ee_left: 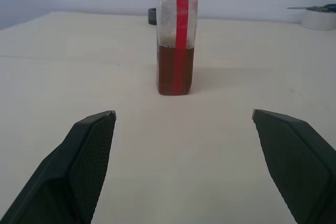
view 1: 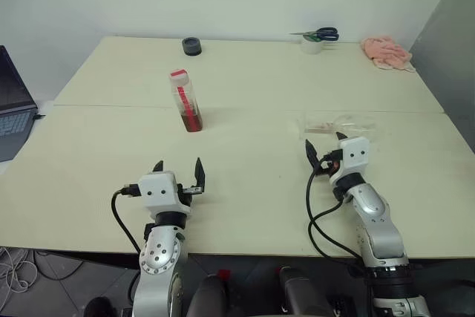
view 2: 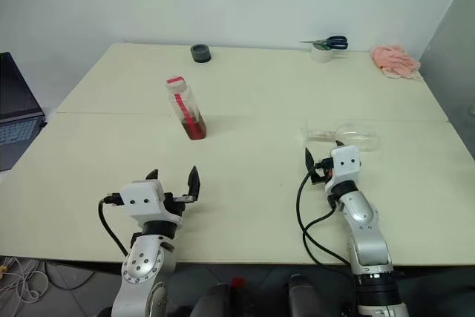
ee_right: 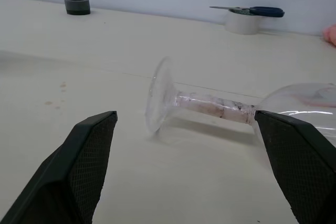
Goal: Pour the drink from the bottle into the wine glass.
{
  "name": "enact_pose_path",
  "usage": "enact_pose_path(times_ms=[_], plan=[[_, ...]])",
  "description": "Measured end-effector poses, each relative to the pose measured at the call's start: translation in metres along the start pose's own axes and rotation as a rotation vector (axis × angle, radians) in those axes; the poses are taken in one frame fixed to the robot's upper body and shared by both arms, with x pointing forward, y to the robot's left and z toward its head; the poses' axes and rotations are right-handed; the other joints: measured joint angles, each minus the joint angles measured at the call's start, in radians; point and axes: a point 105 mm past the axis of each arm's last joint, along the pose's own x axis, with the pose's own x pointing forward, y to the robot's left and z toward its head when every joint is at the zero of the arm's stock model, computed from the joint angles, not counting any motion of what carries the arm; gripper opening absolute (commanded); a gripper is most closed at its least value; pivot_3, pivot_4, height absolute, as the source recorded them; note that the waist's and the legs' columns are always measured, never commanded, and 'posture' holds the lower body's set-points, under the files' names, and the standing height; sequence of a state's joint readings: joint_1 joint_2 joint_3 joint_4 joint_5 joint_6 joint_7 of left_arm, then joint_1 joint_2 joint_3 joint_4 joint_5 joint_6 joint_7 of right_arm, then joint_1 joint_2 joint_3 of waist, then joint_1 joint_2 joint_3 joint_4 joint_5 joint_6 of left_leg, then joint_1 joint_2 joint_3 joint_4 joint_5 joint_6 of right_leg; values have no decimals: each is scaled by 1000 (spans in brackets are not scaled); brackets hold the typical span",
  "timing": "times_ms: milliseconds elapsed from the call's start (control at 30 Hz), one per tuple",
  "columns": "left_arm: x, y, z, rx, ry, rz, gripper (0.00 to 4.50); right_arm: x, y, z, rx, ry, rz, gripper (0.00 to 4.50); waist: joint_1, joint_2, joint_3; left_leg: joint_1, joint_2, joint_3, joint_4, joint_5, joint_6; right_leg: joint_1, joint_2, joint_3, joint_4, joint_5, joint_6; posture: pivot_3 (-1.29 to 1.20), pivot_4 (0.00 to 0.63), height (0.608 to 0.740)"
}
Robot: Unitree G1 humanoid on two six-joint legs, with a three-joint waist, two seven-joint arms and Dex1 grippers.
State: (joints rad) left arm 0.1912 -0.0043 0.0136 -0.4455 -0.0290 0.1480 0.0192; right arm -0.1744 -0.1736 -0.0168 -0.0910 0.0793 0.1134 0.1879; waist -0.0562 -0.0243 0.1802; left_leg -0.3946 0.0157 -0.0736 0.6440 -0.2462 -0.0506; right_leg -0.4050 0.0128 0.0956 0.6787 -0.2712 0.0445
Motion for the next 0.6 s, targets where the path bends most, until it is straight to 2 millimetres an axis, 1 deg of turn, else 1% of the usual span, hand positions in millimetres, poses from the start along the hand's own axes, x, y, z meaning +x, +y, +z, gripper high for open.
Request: enact_pose_path(times_ms=[433, 500, 600], plan=[[2, 2, 4, 1, -7, 14, 4478, 0, 1, 0, -1, 0, 5, 4500, 0, 0, 0, 0, 0, 0, 0, 0, 0, 0, 0, 0, 0, 0, 0, 0, 150, 740], [6, 2, 8, 9, -22, 19, 4478, 0, 3, 0, -4, 0, 23, 4500, 0, 0, 0, 0, 0, 0, 0, 0, 0, 0, 0, 0, 0, 0, 0, 0, 150, 740], [20, 1, 17, 18, -56, 34, 4478, 7, 17, 8, 43, -12, 140, 4500, -1, 0, 0, 0, 0, 0, 0, 0, 0, 0, 0, 0, 0, 0, 0, 0, 150, 740]])
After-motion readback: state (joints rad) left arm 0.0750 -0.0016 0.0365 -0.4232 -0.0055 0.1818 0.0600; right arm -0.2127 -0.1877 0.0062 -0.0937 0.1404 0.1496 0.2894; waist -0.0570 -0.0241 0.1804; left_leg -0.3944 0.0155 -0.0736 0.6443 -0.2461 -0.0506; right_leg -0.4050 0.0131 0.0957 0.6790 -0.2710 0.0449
